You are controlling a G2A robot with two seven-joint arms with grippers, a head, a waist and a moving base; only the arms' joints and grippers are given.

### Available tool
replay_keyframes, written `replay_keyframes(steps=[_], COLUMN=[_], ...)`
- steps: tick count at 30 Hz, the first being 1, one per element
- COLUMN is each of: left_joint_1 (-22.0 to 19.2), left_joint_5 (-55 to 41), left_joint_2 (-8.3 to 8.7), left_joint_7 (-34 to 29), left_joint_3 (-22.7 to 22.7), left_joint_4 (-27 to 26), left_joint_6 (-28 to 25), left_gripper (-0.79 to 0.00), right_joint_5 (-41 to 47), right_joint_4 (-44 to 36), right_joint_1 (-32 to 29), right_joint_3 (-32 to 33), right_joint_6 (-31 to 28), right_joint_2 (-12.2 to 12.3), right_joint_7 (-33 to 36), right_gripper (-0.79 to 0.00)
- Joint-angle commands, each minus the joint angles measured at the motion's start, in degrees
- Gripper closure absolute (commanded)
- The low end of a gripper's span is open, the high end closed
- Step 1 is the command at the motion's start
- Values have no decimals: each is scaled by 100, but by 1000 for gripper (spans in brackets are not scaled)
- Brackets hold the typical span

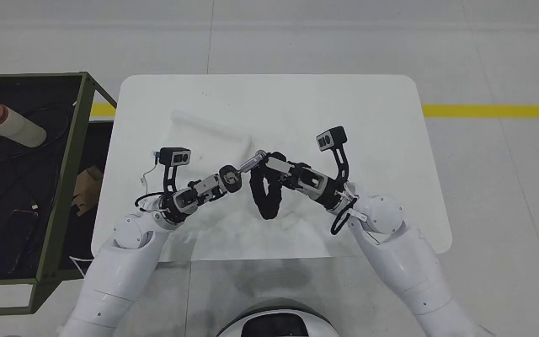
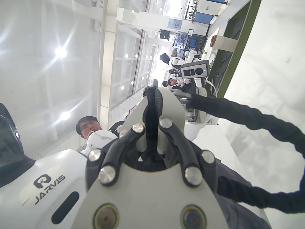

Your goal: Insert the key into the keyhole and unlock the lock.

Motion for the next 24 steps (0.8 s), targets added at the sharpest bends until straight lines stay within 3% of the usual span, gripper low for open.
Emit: replay_keyframes(steps=[1,13,20,24], left_joint_1=[0,14,240,361], left_joint_5=[-9,84,2016,3061], left_joint_2=[-3,-5,-45,-112], left_joint_7=[25,29,920,1625], left_joint_3=[2,-29,-346,-429], left_joint_4=[-3,-3,-384,-536], left_joint_6=[5,67,-1156,-1592], left_gripper=[0,0,0,0], right_joint_5=[12,43,-81,-120], right_joint_4=[-8,-12,-181,-208], right_joint_1=[-3,-12,-154,-174], right_joint_3=[-1,11,97,128], right_joint_6=[-2,25,122,155], right_joint_2=[-1,-1,12,18], right_joint_7=[2,39,-115,-117], right_gripper=[0,0,0,0])
